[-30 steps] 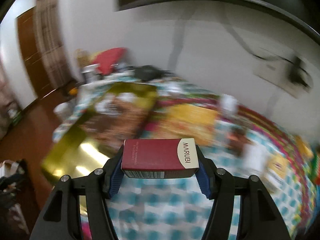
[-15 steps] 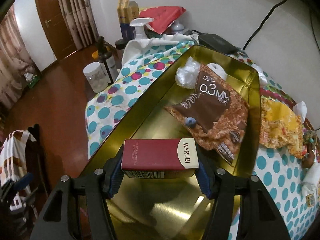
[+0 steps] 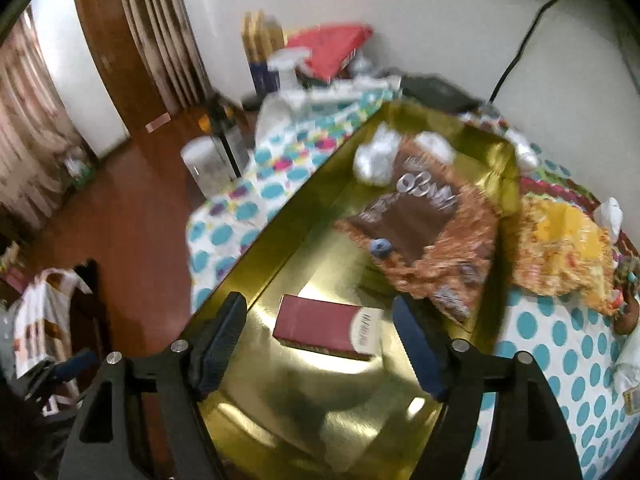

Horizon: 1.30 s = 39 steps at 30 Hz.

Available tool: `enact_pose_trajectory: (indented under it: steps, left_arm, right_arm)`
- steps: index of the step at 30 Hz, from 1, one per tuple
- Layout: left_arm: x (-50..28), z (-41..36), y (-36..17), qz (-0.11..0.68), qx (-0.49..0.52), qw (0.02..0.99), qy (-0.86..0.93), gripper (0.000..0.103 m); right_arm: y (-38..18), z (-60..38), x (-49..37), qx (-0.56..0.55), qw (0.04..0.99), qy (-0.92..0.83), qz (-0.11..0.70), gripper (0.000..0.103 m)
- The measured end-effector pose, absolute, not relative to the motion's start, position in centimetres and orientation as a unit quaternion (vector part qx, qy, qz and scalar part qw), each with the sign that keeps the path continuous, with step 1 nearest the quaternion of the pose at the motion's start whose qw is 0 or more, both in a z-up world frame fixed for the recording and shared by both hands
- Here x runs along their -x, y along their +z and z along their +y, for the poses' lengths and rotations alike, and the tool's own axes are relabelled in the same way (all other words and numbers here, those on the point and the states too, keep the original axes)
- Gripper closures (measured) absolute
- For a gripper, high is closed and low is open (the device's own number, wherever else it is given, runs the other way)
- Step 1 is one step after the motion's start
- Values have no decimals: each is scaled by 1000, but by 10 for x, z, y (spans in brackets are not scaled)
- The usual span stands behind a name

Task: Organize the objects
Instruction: 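Open the right tool to drop the MARUBI box into the tray, then grasp the yellow medicine box with the right tool while the left tool grasps the white rolled towel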

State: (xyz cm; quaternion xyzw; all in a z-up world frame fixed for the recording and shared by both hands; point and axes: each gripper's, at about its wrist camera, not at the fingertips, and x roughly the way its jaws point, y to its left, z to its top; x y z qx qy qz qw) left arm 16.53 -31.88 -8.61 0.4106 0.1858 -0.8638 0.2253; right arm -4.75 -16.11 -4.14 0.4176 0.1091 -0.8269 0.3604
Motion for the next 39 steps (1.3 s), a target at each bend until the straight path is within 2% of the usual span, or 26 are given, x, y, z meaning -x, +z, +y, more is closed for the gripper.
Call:
enact_pose_trajectory:
  steps: [5,13,17,31,34,39]
  left_arm:
    - [-161,-313,-88,167,-417,228,-864,48]
    - [-154,-288,-84,116,-414,216,-877,48]
    - [-147,-266,-71,93,-401,192,-891,48]
    - [-106,-148,-47,-12,-393,64,-917,48]
    - [-98,-126,-48,-29,-396,41,-917,48]
    - [-84,-96,-53,-53,-405,13,-913,48]
  right_arm:
    - [-32,-72,60,-379,282,-876,92,27]
    - [-59,105,102,-391,77,-917,2,26]
    - [-76,156,112,-405,27,-914,-12,26]
    - [-107,162,152,-435,20,-900,0,31]
    - [-110,161,162,-442,20,-897,5,43]
    - [-114,163,170,-442,19,-897,19,44]
